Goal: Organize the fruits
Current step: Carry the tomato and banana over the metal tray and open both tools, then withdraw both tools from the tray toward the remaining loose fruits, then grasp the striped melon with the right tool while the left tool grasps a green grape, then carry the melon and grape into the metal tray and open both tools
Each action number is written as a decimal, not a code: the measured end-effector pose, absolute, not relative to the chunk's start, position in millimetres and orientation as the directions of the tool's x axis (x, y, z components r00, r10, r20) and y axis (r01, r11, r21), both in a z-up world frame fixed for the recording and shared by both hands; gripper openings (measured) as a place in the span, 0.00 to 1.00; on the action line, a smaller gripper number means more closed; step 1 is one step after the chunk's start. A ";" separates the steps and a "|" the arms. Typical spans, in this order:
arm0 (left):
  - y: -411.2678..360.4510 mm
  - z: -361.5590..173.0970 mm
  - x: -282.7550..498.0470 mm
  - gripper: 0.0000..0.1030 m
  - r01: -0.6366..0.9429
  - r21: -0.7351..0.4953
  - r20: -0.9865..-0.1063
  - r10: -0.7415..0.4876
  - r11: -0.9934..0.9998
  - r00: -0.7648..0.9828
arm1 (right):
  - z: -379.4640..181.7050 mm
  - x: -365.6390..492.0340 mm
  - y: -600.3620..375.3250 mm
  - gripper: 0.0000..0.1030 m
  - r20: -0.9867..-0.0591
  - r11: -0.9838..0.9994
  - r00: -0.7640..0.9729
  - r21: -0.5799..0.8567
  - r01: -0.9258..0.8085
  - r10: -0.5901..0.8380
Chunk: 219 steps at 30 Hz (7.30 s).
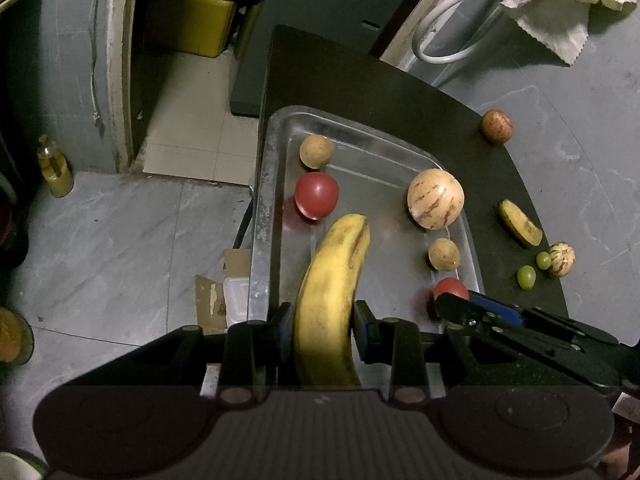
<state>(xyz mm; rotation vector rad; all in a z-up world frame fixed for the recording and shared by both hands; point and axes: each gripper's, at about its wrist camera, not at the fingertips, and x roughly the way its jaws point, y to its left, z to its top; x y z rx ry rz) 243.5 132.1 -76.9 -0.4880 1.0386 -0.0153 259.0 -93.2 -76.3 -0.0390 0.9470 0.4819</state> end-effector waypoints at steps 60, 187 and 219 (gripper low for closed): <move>48.1 -24.5 159.0 0.99 -0.090 -0.043 -0.883 0.005 0.995 0.469 | -55.5 167.2 -218.6 0.99 -0.819 0.921 0.458 0.199 -0.336 0.344; -72.1 -25.1 304.9 0.27 0.362 -0.078 -0.707 -0.308 0.929 0.637 | -17.8 252.9 -257.0 0.52 -0.654 0.862 0.756 0.406 0.304 0.041; 90.9 -42.6 168.3 0.27 0.083 -0.208 -0.769 -0.215 0.975 0.602 | -39.8 180.7 -116.5 0.52 -0.729 0.959 0.645 0.284 -0.020 0.229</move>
